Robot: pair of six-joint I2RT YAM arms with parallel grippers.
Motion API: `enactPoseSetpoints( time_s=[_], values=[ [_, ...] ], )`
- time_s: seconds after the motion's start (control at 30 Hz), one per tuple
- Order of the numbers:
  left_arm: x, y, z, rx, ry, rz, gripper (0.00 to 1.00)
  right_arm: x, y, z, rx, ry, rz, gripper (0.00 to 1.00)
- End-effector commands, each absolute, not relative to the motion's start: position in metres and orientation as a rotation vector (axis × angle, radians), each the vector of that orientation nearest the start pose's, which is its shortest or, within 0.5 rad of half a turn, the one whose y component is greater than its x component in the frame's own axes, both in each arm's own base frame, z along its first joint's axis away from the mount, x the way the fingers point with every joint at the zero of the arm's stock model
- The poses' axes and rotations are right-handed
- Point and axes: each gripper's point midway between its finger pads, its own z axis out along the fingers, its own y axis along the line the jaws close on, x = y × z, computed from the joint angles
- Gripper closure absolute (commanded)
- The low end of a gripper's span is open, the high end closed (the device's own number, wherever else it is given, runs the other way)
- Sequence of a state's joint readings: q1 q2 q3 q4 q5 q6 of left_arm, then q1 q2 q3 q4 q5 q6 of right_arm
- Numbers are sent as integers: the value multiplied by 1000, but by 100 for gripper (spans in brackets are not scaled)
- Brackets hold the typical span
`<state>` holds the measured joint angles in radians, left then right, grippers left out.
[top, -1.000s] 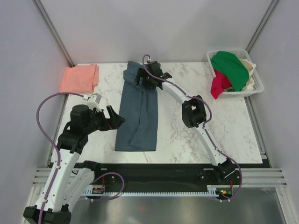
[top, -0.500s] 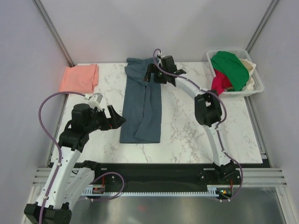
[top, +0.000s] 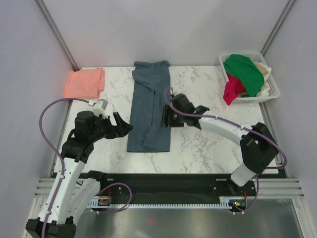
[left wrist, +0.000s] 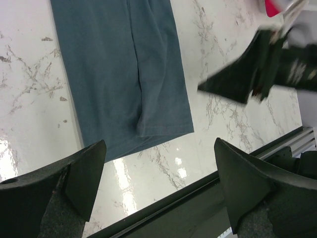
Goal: Fold and stack the t-shirts
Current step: Fold the tshirt
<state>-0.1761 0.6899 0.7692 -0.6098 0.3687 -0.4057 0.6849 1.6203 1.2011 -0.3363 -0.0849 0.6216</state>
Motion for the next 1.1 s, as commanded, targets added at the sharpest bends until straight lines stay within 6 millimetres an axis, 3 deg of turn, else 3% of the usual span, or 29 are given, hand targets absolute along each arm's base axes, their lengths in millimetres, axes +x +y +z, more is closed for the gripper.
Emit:
enactPoseSetpoints(
  time_s=[0.0,0.03,0.13,0.53,0.63,0.7,0.73,0.8,0.83,0.9,0.93,0.97,1.0,1.03,1.07],
  values=[
    [224,-116,218,28,2097,-701,3,256,287,75,14,2614,507,39],
    [224,-116,219,28,2092,-700,3,233,290,62,-11,2630,509,39],
    [224,-116,218,26,2095,-698,3,211,293,42,25,2641,503,43],
    [225,-115,216,24,2105,-693,3,217,296,19,38,2637,405,50],
    [225,-115,214,20,2112,-689,3,217,297,15,31,2644,395,66],
    [228,-112,209,-8,2132,-668,4,217,292,18,49,2635,388,95],
    [229,-110,207,-24,2145,-654,6,213,284,15,60,2640,370,100],
    [228,-101,197,-104,2211,-595,11,210,276,24,104,2612,391,100],
    [221,-105,194,-107,2251,-578,13,201,264,16,111,2627,371,100],
    [209,-109,182,-203,2330,-564,15,190,249,19,130,2611,399,100],
    [199,-121,176,-186,2361,-599,18,187,246,22,145,2600,418,100],
    [195,-125,168,-277,2385,-609,18,184,242,24,158,2591,436,100],
    [186,-126,147,-312,2444,-591,18,179,234,30,170,2569,467,100],
    [177,-138,140,-281,2476,-601,19,177,231,33,201,2556,488,100],
    [177,-138,134,-342,2479,-556,19,176,228,36,218,2541,507,100]
  ],
)
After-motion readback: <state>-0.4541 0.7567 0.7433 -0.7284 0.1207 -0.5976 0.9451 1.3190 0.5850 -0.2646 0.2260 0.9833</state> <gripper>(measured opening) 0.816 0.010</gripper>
